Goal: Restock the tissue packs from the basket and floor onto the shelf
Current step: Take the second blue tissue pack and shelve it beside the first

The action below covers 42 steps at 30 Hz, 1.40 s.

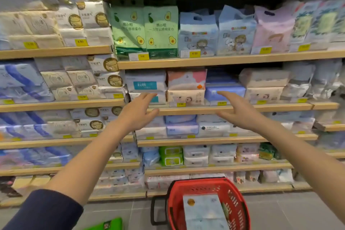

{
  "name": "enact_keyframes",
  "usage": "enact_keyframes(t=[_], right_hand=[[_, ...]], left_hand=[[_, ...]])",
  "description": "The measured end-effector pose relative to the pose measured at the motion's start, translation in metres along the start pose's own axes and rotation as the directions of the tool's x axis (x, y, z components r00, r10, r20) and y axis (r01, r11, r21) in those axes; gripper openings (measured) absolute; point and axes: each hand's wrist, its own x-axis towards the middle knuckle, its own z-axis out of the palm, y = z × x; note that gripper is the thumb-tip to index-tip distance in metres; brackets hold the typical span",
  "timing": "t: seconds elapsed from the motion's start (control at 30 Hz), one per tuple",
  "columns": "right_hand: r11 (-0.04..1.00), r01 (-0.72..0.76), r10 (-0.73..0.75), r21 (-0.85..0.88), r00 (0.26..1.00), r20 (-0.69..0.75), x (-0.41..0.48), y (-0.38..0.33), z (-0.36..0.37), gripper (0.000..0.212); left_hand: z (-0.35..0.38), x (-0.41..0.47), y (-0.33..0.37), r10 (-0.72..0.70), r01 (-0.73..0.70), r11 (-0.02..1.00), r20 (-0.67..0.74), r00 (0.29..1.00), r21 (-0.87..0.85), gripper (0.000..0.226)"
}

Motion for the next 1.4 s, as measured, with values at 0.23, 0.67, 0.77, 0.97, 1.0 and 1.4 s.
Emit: enact_keyframes(t=[0.23,0.67,0.77,0.97,1.0,1.4], right_hand=[[0.994,-0.108,0.109,-0.015,0.983,0.146,-0.075,0.041,0.033,0.068],[0.975,-0.211,0.183,0.064,0.936,0.301,-0.15,0.126,0.067,0.069],[0.968,-0.235,0.194,0.085,0.921,0.339,-0.155,0.145,0.073,0.069],[0.962,-0.256,0.2,0.1,0.902,0.383,-0.159,0.181,0.085,0.071],[0.96,-0.263,0.204,0.101,0.896,0.395,-0.16,0.186,0.088,0.07],[0.912,-0.394,0.276,0.118,0.799,0.534,-0.138,0.238,0.151,0.066]], left_hand=[[0.073,-0.06,0.021,0.014,-0.033,0.994,0.174,0.985,0.107,0.062],[0.165,-0.092,0.08,-0.072,0.067,0.997,0.35,0.934,0.026,0.063],[0.182,-0.092,0.092,-0.091,0.09,0.996,0.378,0.921,0.02,0.064],[0.219,-0.1,0.109,-0.151,0.193,0.98,0.428,0.891,-0.055,0.062],[0.225,-0.102,0.11,-0.164,0.211,0.976,0.443,0.882,-0.059,0.064],[0.311,-0.089,0.082,-0.2,0.304,0.949,0.585,0.786,-0.084,0.066]])
